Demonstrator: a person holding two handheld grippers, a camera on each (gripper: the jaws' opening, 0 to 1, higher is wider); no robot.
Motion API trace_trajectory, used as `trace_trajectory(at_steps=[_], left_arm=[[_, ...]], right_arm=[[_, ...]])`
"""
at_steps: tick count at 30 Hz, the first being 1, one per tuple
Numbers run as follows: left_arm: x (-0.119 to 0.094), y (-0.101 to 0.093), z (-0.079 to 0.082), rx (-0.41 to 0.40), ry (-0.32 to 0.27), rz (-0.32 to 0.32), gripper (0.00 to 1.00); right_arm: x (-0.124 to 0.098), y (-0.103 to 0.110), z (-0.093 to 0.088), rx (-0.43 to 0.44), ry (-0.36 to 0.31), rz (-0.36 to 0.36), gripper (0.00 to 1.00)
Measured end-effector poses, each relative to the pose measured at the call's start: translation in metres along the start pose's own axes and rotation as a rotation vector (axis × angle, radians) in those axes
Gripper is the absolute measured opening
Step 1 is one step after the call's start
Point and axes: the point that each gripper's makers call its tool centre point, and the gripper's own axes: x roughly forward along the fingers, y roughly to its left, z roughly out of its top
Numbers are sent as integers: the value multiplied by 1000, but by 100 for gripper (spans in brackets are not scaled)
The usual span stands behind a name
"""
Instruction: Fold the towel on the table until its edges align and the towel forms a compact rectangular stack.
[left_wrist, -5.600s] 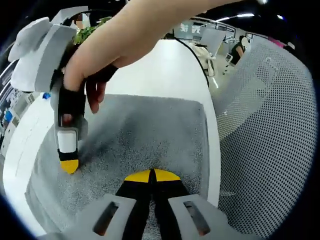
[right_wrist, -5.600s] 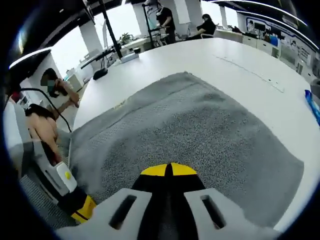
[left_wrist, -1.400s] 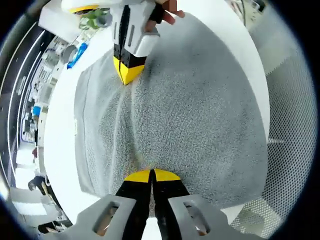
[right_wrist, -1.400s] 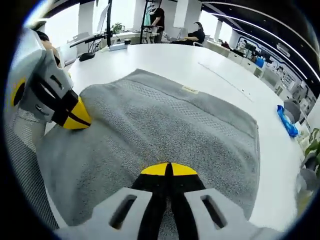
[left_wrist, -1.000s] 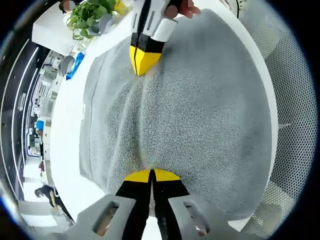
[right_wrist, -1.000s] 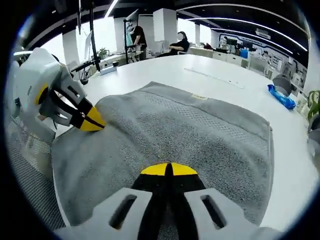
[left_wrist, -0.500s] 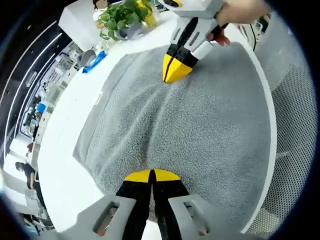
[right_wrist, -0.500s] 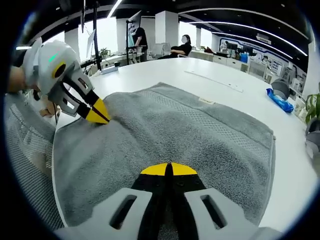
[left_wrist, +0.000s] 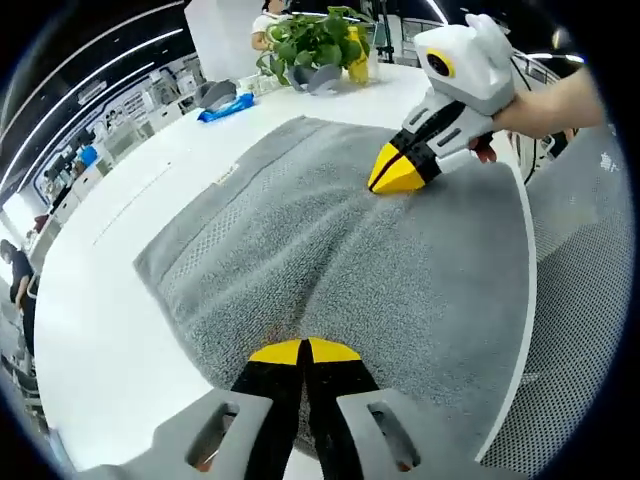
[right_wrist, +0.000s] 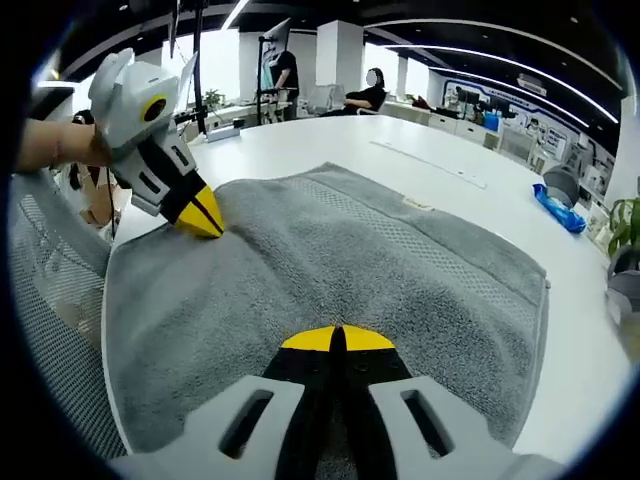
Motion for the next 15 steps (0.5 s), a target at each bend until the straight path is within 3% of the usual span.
trace_trajectory(at_steps=[11, 15], left_arm=[[0, 1, 0, 12, -33, 12, 1], [1, 0, 1, -6, -46, 22, 1]], right_arm=[[-3, 4, -2, 7, -14, -8, 0], [0, 2, 0, -40, -1, 15, 0]])
